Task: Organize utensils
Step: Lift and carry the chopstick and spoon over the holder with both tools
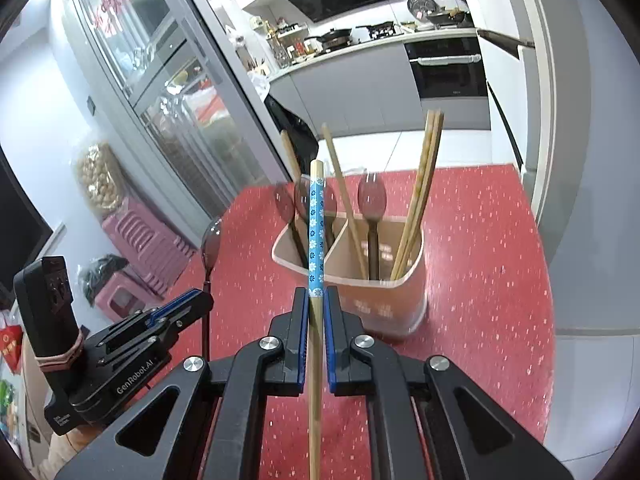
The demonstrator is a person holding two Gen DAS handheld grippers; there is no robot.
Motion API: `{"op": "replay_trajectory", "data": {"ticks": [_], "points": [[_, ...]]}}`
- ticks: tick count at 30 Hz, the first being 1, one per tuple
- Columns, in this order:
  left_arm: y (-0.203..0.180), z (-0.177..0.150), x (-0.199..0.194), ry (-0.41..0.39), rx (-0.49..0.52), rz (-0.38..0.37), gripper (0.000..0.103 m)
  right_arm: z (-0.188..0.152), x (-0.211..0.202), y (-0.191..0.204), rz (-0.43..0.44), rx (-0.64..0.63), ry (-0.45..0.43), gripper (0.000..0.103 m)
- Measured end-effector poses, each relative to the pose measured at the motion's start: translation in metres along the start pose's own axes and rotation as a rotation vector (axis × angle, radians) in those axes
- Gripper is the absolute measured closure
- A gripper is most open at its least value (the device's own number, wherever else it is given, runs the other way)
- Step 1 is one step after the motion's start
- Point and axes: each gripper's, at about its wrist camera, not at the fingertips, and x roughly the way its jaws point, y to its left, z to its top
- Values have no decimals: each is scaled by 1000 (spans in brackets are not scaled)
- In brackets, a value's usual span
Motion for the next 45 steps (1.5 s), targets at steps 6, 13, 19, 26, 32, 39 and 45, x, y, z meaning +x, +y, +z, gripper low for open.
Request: {"op": "replay_trajectory", "data": {"ticks": [6, 13, 19, 26, 32, 39, 45], "points": [[-2, 36, 7, -69, -16, -6, 66, 33, 0, -1, 6, 7, -80, 95], [-9, 70, 31, -127, -18, 25, 66, 71, 2, -4, -20, 17, -216, 95], [-10, 81, 56, -179, -42, 41, 66, 86, 19, -8, -68, 2, -300, 95], [-9, 79, 76, -236, -48, 63, 66, 92, 42, -7, -116, -53, -362, 95], [-9, 76, 87, -272, -34, 85, 66, 92, 61, -8, -147, -77, -390, 95], [-18, 62, 96, -323, 28, 120, 66, 83, 79, -9, -176, -111, -416, 95], [-29, 45, 105, -339, 77, 137, 66, 70, 87, -14, -199, -130, -431, 95]]}}
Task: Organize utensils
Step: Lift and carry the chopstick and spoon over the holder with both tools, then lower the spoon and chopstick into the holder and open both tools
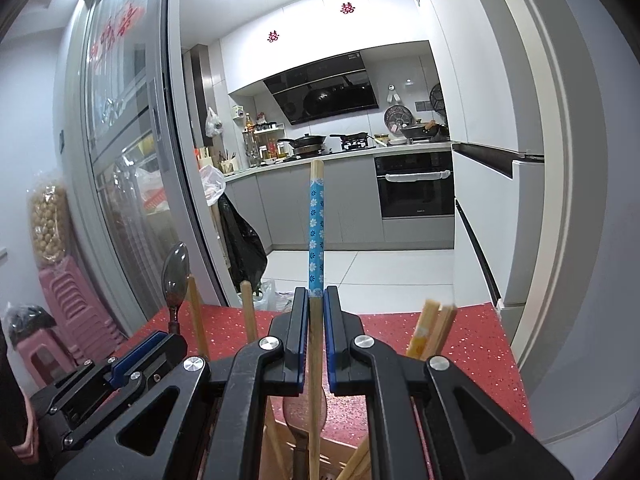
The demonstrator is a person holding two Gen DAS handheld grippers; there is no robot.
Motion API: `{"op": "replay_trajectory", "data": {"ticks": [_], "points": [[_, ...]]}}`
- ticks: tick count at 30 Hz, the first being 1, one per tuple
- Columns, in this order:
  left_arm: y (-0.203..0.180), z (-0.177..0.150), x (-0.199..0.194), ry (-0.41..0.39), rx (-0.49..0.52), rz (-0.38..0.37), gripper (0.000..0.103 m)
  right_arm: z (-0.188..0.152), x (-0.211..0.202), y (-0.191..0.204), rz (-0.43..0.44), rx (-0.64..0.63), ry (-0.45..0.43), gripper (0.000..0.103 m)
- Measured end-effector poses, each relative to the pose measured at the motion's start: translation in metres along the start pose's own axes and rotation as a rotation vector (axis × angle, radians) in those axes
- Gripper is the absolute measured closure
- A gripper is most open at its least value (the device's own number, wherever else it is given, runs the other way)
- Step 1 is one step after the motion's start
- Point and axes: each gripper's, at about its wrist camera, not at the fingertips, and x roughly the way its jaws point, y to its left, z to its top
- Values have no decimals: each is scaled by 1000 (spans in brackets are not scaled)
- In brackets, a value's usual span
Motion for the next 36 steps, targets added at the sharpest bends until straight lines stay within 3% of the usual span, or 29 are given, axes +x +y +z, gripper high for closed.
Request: {"op": "replay_trajectory", "data": {"ticks": [5, 24, 36], "points": [[-7, -14, 1, -2, 57, 15, 66, -14, -1, -1, -13, -18, 1, 95], [-9, -32, 7, 112, 84, 31, 66, -44, -17, -11, -11, -11, 83, 95], [-4, -31, 8, 178, 51, 1, 66, -35, -8, -18, 5, 31, 162, 95]]}}
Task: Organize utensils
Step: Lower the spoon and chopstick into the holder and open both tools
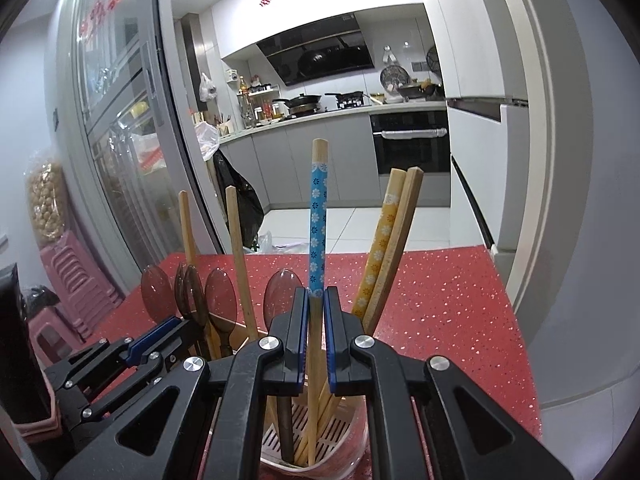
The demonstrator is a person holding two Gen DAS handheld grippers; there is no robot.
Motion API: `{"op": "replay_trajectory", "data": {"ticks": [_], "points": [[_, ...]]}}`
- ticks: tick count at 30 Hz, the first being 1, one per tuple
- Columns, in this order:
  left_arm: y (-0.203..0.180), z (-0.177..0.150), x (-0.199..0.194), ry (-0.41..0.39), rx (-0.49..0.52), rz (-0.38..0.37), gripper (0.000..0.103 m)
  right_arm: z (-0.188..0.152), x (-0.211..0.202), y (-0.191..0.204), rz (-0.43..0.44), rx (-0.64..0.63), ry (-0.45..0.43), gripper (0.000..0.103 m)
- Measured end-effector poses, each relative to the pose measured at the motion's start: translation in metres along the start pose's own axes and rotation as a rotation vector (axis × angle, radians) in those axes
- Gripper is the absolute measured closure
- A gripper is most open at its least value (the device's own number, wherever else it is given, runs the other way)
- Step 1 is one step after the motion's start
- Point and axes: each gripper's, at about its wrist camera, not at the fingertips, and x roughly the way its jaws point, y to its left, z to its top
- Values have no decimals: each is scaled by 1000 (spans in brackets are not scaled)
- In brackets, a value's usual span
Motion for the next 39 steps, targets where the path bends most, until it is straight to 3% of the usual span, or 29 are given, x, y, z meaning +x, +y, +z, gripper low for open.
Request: {"op": "replay_trajectory", "data": {"ticks": [4, 6, 8, 11, 23, 39], "points": [[-1, 1, -4, 2, -5, -12, 66, 3, 5, -2, 4, 19, 35, 94], [-1, 2, -5, 4, -6, -17, 66, 4, 7, -4, 9, 38, 52, 89], [-1, 3, -6, 5, -5, -18, 66, 4, 6, -6, 28, 55, 58, 72], [-1, 3, -8, 8, -10, -23, 66, 5, 0, -1, 38, 54, 47, 61], [1, 7, -23, 21, -13, -31, 66, 3, -36, 7, 32, 42, 36, 49], [8, -8, -42, 79, -3, -25, 66, -22, -57, 2, -16, 69, 118, 46]]}}
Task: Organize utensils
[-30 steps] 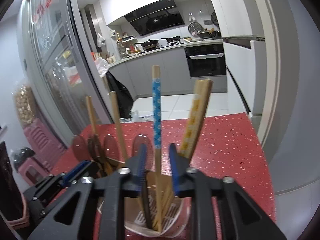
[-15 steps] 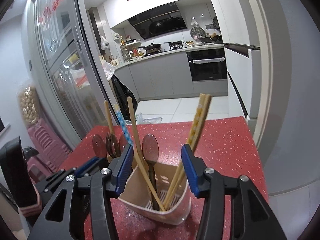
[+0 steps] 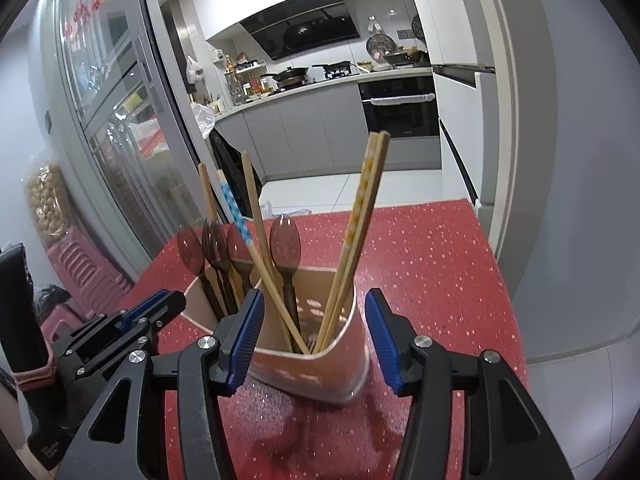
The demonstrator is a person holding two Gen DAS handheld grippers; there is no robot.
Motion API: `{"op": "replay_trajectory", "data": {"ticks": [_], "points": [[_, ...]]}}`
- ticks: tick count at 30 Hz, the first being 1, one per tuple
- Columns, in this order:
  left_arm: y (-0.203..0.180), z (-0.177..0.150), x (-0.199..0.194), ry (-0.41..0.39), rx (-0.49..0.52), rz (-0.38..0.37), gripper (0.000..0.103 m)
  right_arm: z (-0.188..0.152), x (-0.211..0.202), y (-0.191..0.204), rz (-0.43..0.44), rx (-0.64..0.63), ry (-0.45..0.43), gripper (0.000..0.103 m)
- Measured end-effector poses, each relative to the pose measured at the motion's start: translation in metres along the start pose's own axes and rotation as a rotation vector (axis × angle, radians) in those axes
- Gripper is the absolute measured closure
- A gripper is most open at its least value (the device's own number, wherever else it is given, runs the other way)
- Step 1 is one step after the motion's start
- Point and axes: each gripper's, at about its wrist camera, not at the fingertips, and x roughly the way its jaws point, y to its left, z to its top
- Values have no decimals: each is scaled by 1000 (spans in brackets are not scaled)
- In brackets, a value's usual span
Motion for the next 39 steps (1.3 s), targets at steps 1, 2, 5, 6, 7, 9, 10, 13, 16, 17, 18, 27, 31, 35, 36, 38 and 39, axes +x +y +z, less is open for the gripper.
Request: {"op": "replay_trajectory", "data": {"ticks": [1, 2, 5, 6, 7, 9, 10, 13, 16, 17, 18, 27, 31, 35, 36, 38, 39], "points": [[1, -3, -2, 5, 1, 2, 66, -2, -1, -1, -5, 3, 6, 44], [3, -5, -3, 7, 1, 4, 66, -3, -2, -1, -8, 5, 11, 42], [10, -14, -12, 6, -13, 0, 65, -11, -6, 0, -25, 4, 28, 40], [13, -17, -14, 6, -17, -2, 65, -13, -8, 1, -30, -1, 33, 39], [15, -20, -17, 7, -20, -1, 44, -16, -9, 2, -35, -5, 37, 38], [20, -24, -23, 3, -30, 24, 0, -21, -12, 4, -43, -7, 43, 36], [22, -27, -29, -27, -37, 45, 0, -23, -13, 6, -50, -8, 46, 35], [23, -33, -38, -22, -27, 23, 0, -30, -19, 11, -74, -15, 43, 30], [23, -39, -43, -14, -19, 20, 0, -37, -26, 18, -97, -28, 35, 24], [23, -41, -45, -13, -17, 20, 0, -39, -28, 21, -113, -36, 29, 23], [23, -44, -47, -11, -17, 19, 0, -41, -29, 23, -126, -43, 27, 22], [22, -57, -58, -10, -17, 21, 0, -59, -53, 36, -208, -73, -67, 14], [23, -64, -64, -23, -12, 23, 0, -69, -62, 36, -220, -52, -112, 14], [24, -74, -73, -36, -5, 36, 0, -79, -66, 41, -212, -56, -131, 14], [24, -76, -74, -34, -8, 35, 0, -81, -67, 41, -210, -57, -132, 14], [25, -78, -75, -29, -17, 32, 0, -84, -68, 42, -214, -59, -133, 14], [25, -78, -75, -27, -23, 32, 0, -85, -69, 43, -221, -61, -132, 14]]}}
